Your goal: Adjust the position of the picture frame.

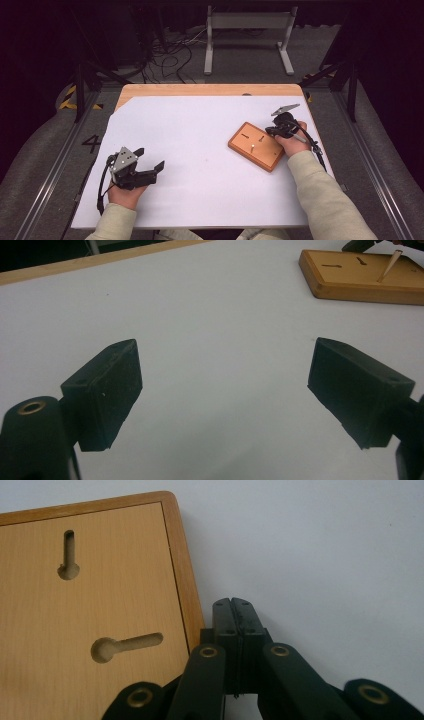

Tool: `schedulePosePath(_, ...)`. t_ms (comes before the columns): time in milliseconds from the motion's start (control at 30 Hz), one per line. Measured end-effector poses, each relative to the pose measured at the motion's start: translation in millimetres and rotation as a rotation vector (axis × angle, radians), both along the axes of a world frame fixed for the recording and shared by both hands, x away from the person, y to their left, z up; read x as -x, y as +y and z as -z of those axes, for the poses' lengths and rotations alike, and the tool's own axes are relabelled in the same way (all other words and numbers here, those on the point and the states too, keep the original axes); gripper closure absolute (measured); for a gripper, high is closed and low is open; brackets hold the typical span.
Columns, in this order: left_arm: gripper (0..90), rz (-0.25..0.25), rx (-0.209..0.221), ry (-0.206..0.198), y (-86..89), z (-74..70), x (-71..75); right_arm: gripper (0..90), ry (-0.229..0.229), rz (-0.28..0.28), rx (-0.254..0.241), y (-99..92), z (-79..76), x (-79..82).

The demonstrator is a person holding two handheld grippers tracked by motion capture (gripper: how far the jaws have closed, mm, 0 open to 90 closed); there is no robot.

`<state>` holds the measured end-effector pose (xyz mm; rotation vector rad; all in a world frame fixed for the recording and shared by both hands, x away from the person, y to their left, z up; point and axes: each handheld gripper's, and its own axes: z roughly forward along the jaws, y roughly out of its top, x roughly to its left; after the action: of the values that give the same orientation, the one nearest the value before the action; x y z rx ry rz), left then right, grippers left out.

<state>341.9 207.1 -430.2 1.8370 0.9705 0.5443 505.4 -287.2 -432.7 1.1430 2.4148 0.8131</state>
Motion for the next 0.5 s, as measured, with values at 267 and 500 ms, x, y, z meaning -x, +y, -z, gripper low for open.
schedulePosePath(267,14.3,0.001,0.006,0.000,-1.2,0.3,-0.4,90.0,0.022,-0.058,-0.014,10.2,2.3,3.4)
schedulePosePath(500,14.4,0.004,0.003,0.002,-1.8,0.3,-0.9,90.0,0.040,-0.148,-0.019,33.3,3.2,15.5)
